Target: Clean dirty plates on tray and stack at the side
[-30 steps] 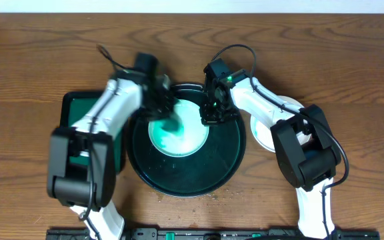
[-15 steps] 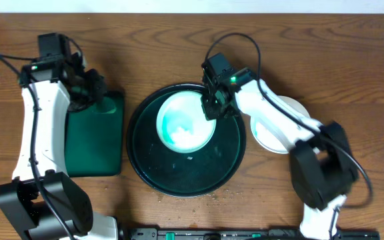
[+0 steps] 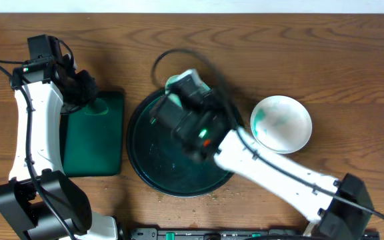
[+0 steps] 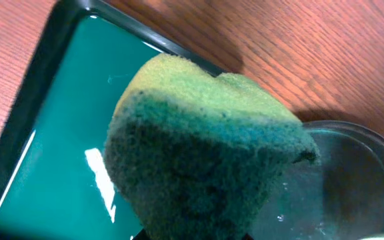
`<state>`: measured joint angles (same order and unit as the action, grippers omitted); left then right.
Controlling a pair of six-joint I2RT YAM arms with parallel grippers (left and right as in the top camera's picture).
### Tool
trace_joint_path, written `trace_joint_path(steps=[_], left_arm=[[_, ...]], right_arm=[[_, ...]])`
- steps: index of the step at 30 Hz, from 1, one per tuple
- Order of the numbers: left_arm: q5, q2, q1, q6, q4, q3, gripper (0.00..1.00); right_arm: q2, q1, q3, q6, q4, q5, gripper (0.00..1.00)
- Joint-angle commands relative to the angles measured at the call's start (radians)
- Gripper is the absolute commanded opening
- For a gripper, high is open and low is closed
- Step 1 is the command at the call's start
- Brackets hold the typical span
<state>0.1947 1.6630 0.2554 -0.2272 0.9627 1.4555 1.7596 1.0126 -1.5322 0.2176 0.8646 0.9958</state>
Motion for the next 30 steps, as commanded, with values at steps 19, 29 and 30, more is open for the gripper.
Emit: trace_joint_path(steps=[19,29,30], left_arm=[[-0.035,0.000,0.003,0.017,0.006,0.002,0.07],[-0.035,0.000,0.003,0.017,0.016,0.002,0.08],[-0.036,0.000,0.003,0.017,0.018,0.002,0.07]], right_arm=[[-0.033,0.044,-0.006,0.024,-0.005,-0.081,0.01],[-0.087,-0.332,-0.006,0.060,-0.065,-1.154,0.01],[-0.103,-0.387,-0.006,0.068,-0.059,-1.219,0.01]])
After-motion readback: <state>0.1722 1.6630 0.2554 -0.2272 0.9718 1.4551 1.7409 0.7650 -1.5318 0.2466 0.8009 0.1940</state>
